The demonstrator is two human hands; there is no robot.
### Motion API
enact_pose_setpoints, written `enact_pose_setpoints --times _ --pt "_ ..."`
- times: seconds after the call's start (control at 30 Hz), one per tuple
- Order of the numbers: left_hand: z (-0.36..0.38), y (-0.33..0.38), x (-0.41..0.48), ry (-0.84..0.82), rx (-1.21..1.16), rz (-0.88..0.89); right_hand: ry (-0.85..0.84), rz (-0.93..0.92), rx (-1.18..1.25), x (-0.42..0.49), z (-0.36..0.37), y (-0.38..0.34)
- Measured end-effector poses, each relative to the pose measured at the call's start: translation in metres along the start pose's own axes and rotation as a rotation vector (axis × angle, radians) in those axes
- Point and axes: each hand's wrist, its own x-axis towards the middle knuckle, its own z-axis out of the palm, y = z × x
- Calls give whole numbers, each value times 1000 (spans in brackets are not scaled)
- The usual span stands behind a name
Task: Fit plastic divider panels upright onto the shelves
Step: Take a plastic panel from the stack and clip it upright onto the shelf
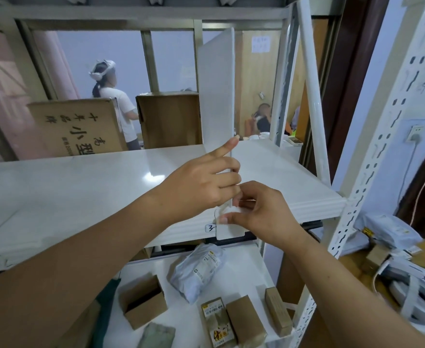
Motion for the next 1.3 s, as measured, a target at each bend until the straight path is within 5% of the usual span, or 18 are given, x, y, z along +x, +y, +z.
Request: enact_pose_setpoints --times 0.23,0.33,0.5,0.77,1.3 --pt "-11 28 -20 -94 -49 -94 43 -189 -234 -8 -14 -15" --pt "-27 38 -32 -43 -20 -267 121 -313 -273 -10 -25 -36" --pt "-64 45 -50 -55 79 -608 -142 -437 -1 -4 -9 -76" --pt "-132 66 -107 -124 344 -954 -346 -544 -35 8 68 -121" --pt "-321 110 -262 -291 578 -1308 -579 -759 63 -57 262 -265"
